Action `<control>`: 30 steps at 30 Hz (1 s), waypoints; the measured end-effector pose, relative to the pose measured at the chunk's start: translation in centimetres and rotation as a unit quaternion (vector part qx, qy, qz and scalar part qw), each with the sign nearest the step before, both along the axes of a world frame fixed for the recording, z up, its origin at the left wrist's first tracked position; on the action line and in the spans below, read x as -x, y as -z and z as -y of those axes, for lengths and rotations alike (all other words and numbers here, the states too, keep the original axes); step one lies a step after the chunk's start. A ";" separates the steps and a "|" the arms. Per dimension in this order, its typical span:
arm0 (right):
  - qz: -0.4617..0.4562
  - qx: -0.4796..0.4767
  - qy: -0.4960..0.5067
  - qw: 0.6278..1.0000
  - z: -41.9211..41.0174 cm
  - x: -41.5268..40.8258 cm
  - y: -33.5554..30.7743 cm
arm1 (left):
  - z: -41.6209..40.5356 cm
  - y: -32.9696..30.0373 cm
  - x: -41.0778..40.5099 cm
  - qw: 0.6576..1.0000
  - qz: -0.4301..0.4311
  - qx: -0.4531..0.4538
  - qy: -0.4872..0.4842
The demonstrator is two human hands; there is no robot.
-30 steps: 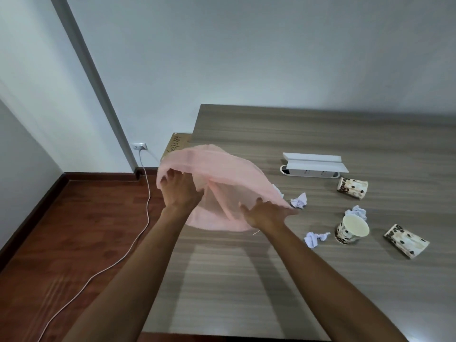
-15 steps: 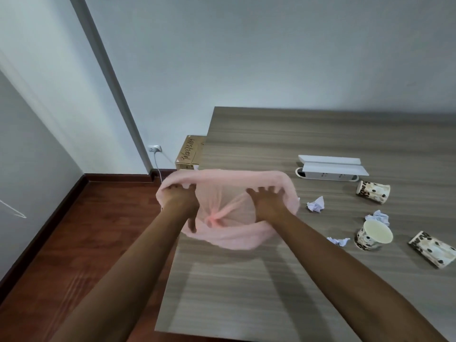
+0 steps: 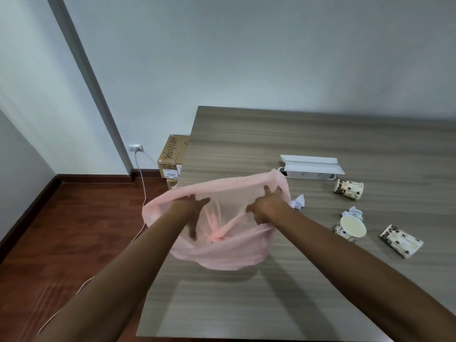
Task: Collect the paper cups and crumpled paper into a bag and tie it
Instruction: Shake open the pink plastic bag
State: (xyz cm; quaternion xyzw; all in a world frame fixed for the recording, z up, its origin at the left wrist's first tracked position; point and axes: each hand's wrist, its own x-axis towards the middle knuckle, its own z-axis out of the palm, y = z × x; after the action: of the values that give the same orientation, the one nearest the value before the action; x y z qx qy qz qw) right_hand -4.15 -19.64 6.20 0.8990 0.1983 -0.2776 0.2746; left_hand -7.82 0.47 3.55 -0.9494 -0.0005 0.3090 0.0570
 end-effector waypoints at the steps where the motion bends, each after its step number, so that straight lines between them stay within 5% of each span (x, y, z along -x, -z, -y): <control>1: -0.012 0.032 0.028 0.999 0.6 0.1 -0.1 | -0.6 0.1 0.2 0.999 -0.035 -0.030 0.000; 5: -0.044 0.064 0.089 0.993 1.6 0.6 -0.3 | -1.0 -0.6 0.7 0.996 -0.077 -0.040 0.032; 10: -0.153 -0.023 -0.043 0.987 -0.5 2.1 -0.1 | 2.6 0.8 0.4 0.986 -0.083 -0.009 0.142; 14: -0.187 -0.014 -0.117 0.975 -1.0 5.8 2.0 | 3.0 1.0 -0.4 0.989 0.022 0.126 0.072; 18: -0.237 0.005 -0.205 0.950 -2.4 11.6 4.1 | 3.9 1.5 -2.7 0.957 0.128 0.256 -0.048; 22: -0.246 -0.003 -0.207 0.947 -2.2 11.7 3.2 | 3.8 1.6 -2.8 0.970 0.124 0.208 0.001; 27: -0.038 -0.175 -0.056 0.982 -0.6 5.7 1.7 | 3.7 2.3 0.0 0.989 -0.098 0.061 0.094; 30: -0.025 -0.092 0.030 0.995 0.5 3.7 1.6 | 2.9 2.9 1.1 0.982 -0.148 -0.056 0.102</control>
State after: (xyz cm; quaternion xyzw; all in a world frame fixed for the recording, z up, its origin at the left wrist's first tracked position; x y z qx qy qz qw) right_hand -7.85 -20.12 4.60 0.9188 0.2028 -0.2882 0.1778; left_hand -8.91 -2.44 0.67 -0.8836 0.0877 0.4380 0.1407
